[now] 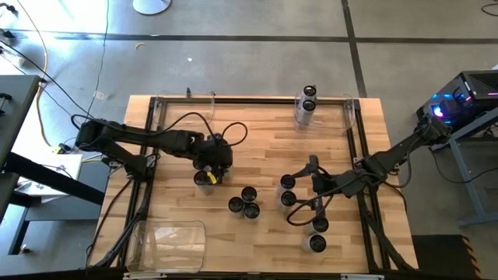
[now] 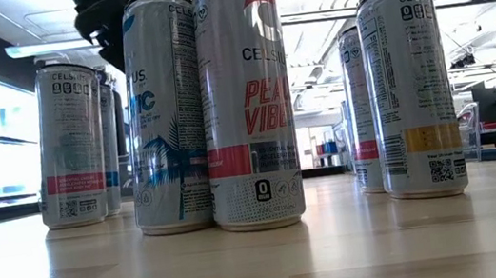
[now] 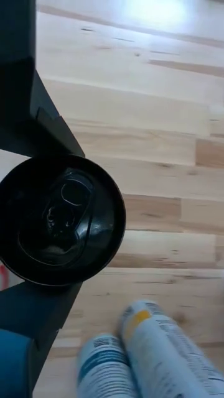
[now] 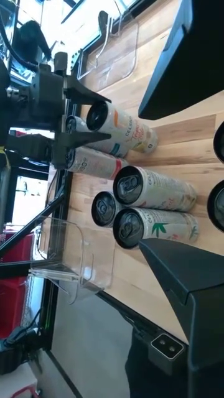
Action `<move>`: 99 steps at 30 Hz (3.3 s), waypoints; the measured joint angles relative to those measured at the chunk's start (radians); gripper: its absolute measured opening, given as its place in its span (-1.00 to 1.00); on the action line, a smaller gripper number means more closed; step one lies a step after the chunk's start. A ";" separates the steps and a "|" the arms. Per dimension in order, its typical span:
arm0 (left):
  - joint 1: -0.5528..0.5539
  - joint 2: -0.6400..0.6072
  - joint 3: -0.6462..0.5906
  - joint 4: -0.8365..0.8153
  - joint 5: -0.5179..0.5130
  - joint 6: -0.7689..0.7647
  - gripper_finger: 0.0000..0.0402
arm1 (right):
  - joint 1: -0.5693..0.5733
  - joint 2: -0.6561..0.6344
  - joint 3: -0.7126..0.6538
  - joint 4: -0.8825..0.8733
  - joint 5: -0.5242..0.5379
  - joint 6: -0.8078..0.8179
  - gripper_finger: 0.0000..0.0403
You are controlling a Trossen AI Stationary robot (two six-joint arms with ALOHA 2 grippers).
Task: Sort soda cans
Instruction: Put the white-yellow soda can into the top left transparent bin
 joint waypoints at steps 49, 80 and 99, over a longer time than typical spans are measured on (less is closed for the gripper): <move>0.945 0.097 0.219 -0.021 0.084 0.097 0.24 | 0.000 0.000 0.000 0.000 0.058 -0.017 0.60; 0.925 0.063 0.218 -0.019 0.124 0.120 0.45 | 0.000 0.000 0.000 0.000 0.067 -0.011 0.60; 0.481 -0.288 0.210 0.033 0.083 0.098 0.45 | 0.020 0.000 0.000 -0.053 -0.181 -0.066 0.60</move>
